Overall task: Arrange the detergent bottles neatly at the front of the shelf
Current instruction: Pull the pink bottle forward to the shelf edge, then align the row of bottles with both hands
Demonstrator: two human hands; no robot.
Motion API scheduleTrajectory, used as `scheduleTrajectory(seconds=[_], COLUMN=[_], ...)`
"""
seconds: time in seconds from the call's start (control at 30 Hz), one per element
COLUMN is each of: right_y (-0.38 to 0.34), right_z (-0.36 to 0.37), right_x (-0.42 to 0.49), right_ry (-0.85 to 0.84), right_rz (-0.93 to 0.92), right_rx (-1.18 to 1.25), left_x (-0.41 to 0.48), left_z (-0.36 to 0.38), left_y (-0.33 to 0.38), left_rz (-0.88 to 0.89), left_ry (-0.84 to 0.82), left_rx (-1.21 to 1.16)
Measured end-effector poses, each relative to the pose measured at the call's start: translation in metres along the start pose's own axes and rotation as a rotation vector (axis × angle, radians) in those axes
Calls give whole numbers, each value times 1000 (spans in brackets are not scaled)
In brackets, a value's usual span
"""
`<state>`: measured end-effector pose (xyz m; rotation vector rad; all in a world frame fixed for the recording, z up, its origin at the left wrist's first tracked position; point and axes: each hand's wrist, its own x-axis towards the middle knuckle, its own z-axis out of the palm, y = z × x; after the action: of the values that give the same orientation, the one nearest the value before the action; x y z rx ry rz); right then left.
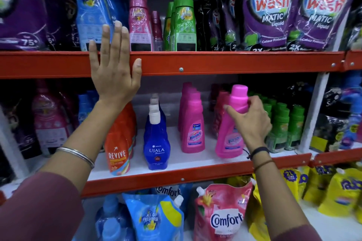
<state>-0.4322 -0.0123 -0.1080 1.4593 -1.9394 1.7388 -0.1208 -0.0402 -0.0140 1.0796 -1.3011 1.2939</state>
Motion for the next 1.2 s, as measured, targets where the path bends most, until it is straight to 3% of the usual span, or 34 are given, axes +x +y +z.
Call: scheduleTrajectory(seconds=[0.27, 0.67, 0.87, 0.97, 1.1, 1.2], right_y=[-48, -47, -43, -31, -10, 8], right_z=[46, 67, 53, 46, 43, 45], right_x=[-36, -41, -38, -44, -58, -69], right_ry=[-153, -134, -231, -311, -489, -641], right_rz=[-6, -47, -31, 50, 190, 273], right_rx=[8, -78, -95, 37, 511, 609], left_x=[-1, -1, -4, -21, -66, -102], left_z=[-2, -4, -15, -29, -45, -51], left_y=[-7, -8, -7, 2, 35, 69], left_rz=[68, 90, 98, 107, 109, 85], left_ry=[-12, -34, -94, -152, -253, -376], left_rx=[27, 25, -126, -360, -611, -779])
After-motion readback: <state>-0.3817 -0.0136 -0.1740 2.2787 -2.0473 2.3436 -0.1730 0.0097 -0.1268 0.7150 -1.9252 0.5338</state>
